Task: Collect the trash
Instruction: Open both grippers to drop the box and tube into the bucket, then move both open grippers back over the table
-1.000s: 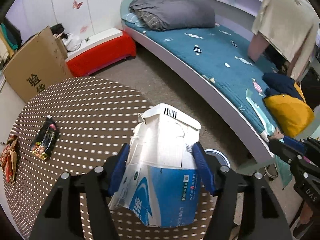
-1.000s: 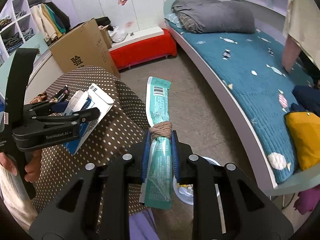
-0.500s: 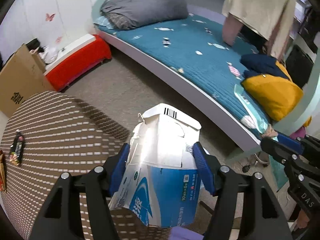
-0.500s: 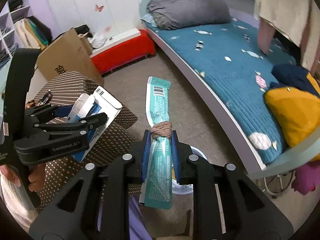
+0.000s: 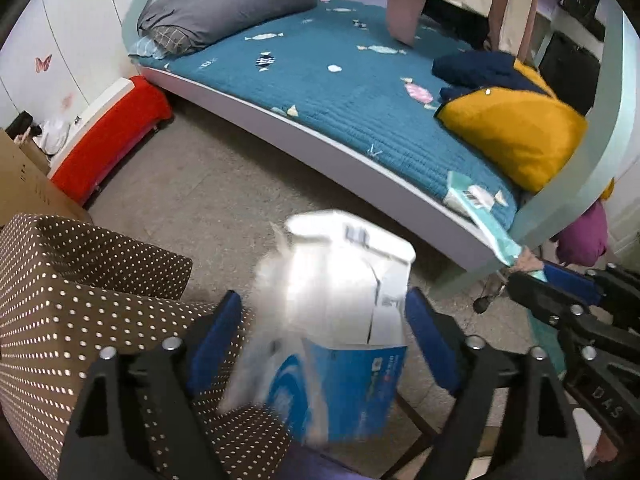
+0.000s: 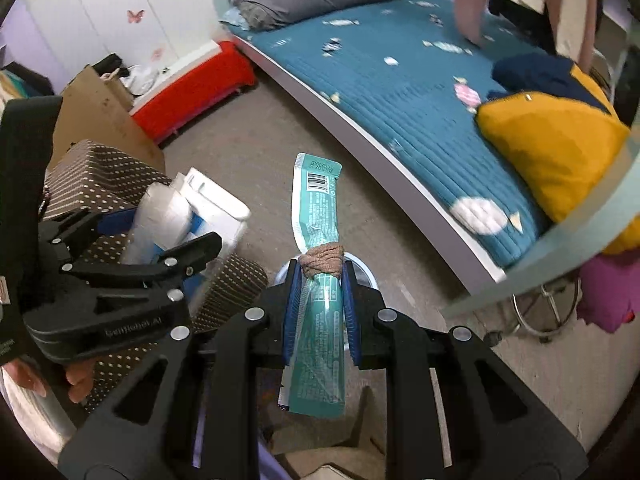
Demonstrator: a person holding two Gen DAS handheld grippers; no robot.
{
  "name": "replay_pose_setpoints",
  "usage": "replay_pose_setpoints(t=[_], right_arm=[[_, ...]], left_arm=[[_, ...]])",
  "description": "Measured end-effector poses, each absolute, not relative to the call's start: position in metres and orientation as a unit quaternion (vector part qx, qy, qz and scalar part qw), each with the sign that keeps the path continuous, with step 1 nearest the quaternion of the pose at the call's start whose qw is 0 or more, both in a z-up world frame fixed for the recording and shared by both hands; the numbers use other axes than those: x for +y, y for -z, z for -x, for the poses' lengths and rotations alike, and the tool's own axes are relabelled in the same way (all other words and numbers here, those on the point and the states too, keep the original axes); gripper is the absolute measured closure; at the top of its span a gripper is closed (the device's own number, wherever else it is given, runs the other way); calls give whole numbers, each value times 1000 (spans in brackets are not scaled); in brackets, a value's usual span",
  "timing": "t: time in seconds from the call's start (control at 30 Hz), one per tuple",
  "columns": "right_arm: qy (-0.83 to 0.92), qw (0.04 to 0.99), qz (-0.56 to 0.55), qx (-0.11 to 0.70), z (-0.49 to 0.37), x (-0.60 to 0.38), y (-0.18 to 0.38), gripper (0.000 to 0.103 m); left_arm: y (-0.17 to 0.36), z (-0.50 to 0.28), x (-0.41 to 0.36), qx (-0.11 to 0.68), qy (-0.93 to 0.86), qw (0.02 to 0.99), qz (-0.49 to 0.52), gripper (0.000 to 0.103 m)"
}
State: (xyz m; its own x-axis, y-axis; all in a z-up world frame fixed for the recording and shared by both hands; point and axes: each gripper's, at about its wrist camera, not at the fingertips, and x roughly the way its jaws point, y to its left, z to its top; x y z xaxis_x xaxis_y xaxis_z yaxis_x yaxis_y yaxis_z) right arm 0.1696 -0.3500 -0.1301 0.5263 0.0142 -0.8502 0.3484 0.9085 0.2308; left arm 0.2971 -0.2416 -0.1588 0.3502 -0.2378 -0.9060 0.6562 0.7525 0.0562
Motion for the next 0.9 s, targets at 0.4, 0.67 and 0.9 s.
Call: replay_pose_setpoints(t=[0.4,0.67,0.9], right_arm=[[73,833,-195,513,-191,-334,161,82],[79,853,-191,479,-202,-327,144,32],[80,849,-182,489,-194,-326,145,32]], left_arm=[[161,-300,-206,501,233,809,-199,19],[147,-303,-180,498,219,820,-179,19],[147,-302,-178,500,223,819,-172,19]])
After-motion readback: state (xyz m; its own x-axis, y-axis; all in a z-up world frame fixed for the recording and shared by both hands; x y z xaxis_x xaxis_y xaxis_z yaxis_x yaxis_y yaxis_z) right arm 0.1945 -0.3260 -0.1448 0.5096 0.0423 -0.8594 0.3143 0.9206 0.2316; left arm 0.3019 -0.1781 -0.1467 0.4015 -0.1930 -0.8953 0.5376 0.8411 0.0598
